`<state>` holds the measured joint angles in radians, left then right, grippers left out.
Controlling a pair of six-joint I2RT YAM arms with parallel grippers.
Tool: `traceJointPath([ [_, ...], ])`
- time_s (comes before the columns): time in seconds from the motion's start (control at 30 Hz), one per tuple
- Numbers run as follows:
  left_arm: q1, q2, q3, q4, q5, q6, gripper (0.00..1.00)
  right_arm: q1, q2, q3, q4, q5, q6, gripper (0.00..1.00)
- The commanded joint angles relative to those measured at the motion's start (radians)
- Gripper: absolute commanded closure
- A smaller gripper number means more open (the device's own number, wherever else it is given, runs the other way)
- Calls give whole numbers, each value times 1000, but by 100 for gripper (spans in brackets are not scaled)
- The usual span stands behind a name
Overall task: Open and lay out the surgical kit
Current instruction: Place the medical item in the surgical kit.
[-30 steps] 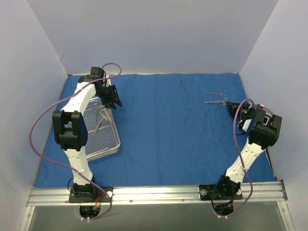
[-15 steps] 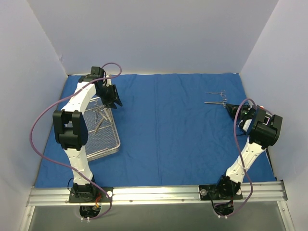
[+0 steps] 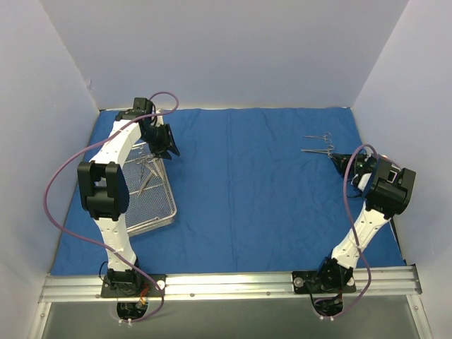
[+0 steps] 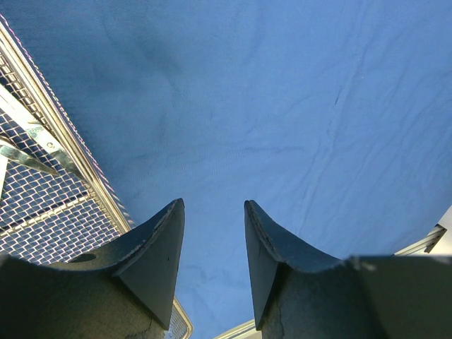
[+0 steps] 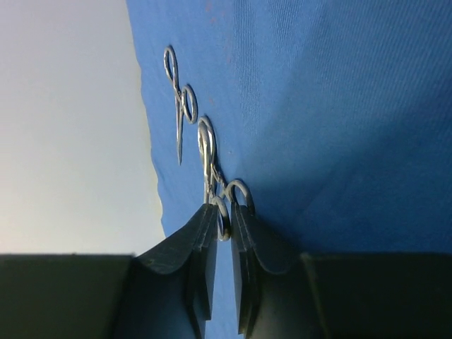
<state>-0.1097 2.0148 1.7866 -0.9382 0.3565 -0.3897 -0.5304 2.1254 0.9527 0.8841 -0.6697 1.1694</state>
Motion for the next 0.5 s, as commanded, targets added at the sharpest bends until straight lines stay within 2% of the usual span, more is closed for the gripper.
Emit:
traceJointPath([
  [0.0,7,9,46,18,19,-8,52,-11,-5,46,-62,-1,-46,81],
  [0.07,5,7,46,19,19,-8,52,-11,-8,58,-95,2,-74,75],
  [0.17,5,6,43,19,19,-8,52,-11,-13,64,-108,2,-82,71],
  [0.47,5,-7,34,27,19,-8,52,-13,-53,63,-188,5,-128,66],
])
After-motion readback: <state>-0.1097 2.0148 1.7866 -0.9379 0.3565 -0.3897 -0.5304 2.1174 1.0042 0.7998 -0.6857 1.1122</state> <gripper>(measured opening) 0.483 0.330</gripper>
